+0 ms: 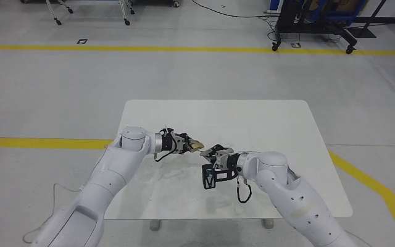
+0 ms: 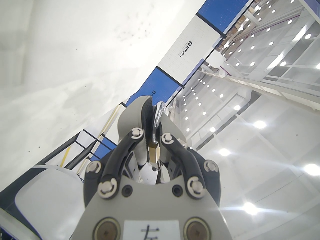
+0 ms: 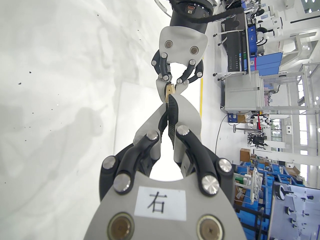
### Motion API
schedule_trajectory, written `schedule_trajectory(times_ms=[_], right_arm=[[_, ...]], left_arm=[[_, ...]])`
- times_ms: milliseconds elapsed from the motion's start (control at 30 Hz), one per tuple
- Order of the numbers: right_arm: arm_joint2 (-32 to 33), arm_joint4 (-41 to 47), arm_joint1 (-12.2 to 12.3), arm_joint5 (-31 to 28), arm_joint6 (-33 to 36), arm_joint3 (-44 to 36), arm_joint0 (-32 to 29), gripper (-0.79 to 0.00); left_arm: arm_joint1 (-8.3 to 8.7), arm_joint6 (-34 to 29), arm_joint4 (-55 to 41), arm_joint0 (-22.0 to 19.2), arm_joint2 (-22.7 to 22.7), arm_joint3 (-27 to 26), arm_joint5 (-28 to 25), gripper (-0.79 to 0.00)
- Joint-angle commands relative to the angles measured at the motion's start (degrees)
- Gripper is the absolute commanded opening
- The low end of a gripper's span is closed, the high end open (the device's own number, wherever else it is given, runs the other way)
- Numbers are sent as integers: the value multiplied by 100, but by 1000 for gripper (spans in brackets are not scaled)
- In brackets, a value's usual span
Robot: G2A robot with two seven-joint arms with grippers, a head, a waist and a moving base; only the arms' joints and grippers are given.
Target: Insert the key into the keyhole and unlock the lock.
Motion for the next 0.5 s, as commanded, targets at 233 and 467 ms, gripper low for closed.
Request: schedule_trajectory(times_ms=[233,467], right_arm=[[-209,43,-57,-26,597,27,129,-785],[-338,61,-89,-35,933,-37,156,-785]], left_arm=[[-14,-25,89,21,12,-24,-27,-785],[-23,20,138,40,1,-40,-14,-785]])
